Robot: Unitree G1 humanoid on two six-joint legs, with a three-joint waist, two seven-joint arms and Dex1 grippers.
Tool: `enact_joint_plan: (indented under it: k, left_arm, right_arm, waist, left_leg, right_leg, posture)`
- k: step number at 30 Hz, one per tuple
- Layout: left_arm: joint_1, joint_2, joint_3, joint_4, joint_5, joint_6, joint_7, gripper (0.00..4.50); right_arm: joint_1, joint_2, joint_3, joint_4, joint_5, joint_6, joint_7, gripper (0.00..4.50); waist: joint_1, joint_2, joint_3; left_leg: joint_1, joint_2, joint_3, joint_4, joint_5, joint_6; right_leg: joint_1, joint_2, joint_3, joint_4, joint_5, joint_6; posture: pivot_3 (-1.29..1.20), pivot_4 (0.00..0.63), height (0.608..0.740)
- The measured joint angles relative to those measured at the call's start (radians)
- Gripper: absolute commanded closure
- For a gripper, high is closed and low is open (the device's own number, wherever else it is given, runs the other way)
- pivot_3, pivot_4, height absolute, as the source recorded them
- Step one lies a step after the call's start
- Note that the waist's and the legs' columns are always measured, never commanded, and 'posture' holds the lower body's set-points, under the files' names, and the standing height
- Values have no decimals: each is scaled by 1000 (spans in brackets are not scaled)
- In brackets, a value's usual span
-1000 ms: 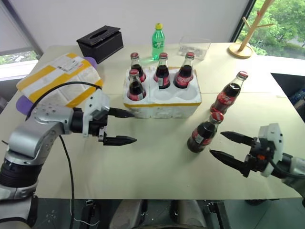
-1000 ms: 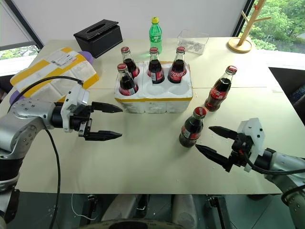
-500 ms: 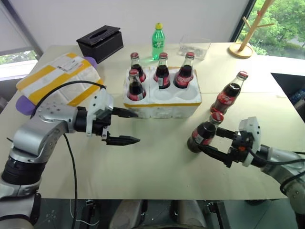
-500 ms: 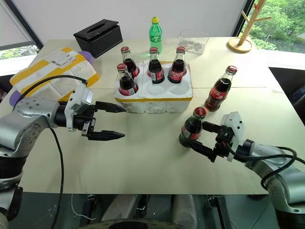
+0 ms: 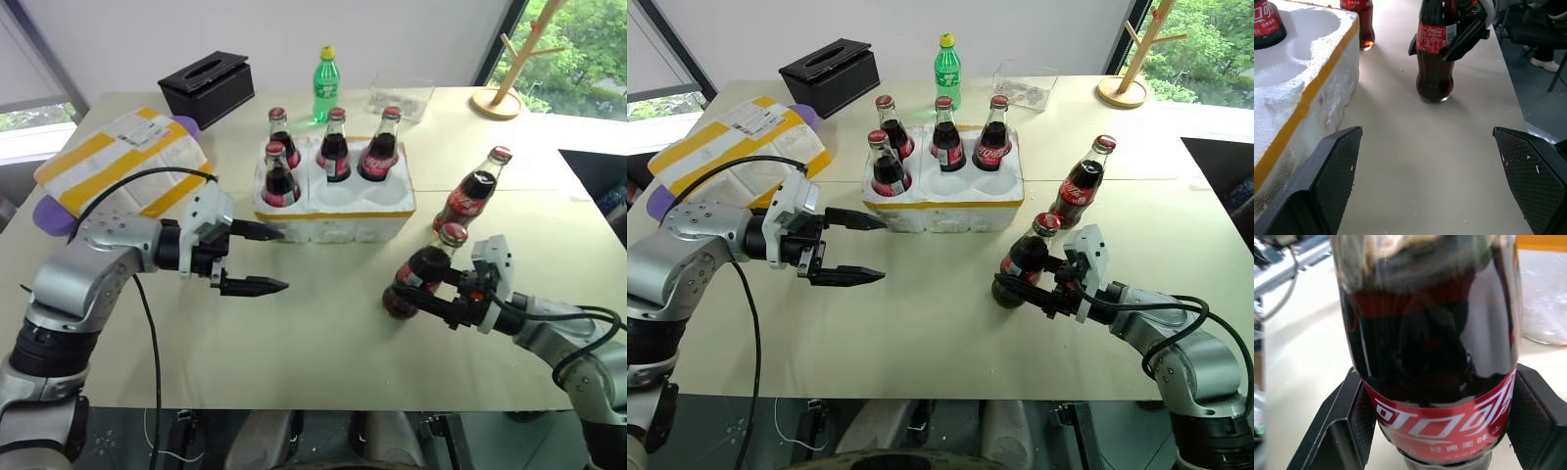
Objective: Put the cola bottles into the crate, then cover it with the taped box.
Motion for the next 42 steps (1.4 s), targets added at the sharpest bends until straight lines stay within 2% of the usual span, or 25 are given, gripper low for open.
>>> enact_joint_plan:
  k: [3,7,10,16,24,32,33,34,35,42]
  left_arm:
    - [0,-2,0,2,0,-2,1,0]
    - [-3,-9,0,17,3,-8,8,0]
    - [-23,-28,2,24,0,-7,27,0]
    - [-38,-56,21,26,-30,15,77,0]
    - [-35,-64,74,-3,-58,50,179,0]
    - [-4,-64,108,-33,-76,63,238,0]
    - [1,-64,108,-40,-76,64,242,0]
    - [2,-64,108,-43,-78,65,244,0]
    - [2,-64,108,-42,-79,65,247,0]
    - [-23,-80,96,-41,-79,65,257,0]
  right_arm:
    - [-93,-28,-56,-6,65,20,-1,1637]
    - [-350,-29,-55,36,147,75,-35,1637]
    - [-544,19,-19,110,153,82,-66,1637]
    - [-812,188,184,405,-61,37,-158,1637]
    - [-866,291,365,615,-278,-49,-103,1637]
    - [-864,329,410,637,-384,-126,-45,1637]
    - [-865,336,423,661,-407,-144,-42,616]
    - [-865,342,434,686,-424,-149,-37,425]
    - [-867,348,432,703,-434,-161,-32,35]
    - [-884,376,377,745,-441,-154,-37,35]
  waist:
    - [-3,0,0]
    - [-8,0,1]
    - [-11,-1,1]
    - [-26,-2,1]
    - [-35,-2,1]
    - [-52,-2,1]
    - [-55,-2,1]
    - [-55,-2,1]
    - [-55,-1,1]
    - [-51,-2,0]
  left_leg:
    - [0,0,1,0,0,0]
    - [0,1,1,-1,0,0]
    - [0,1,1,-1,0,0]
    - [-1,0,1,-1,3,-6]
    - [-13,0,2,0,4,-7]
    - [-15,0,1,0,4,-8]
    - [-15,0,1,0,4,-8]
    - [-15,0,1,0,4,-8]
    - [-15,0,2,0,4,-8]
    - [-11,0,1,0,5,-9]
  right_leg:
    - [0,0,1,0,0,0]
    - [-1,1,1,0,0,-1]
    - [-1,1,1,0,0,-1]
    - [-3,1,1,0,1,-1]
    - [-15,2,2,2,1,-1]
    - [-17,3,2,2,1,-1]
    - [-17,3,2,3,1,-1]
    - [-17,3,2,3,1,-1]
    - [-16,3,2,3,1,-1]
    - [-13,3,2,4,2,-2]
  posture:
    - [0,150,736]
    - [0,150,736]
    - [0,150,736]
    - [0,150,736]
    - [0,150,736]
    - [0,150,736]
    - [0,150,736]
    - [0,150,736]
    - [0,150,736]
    - [0,150,736]
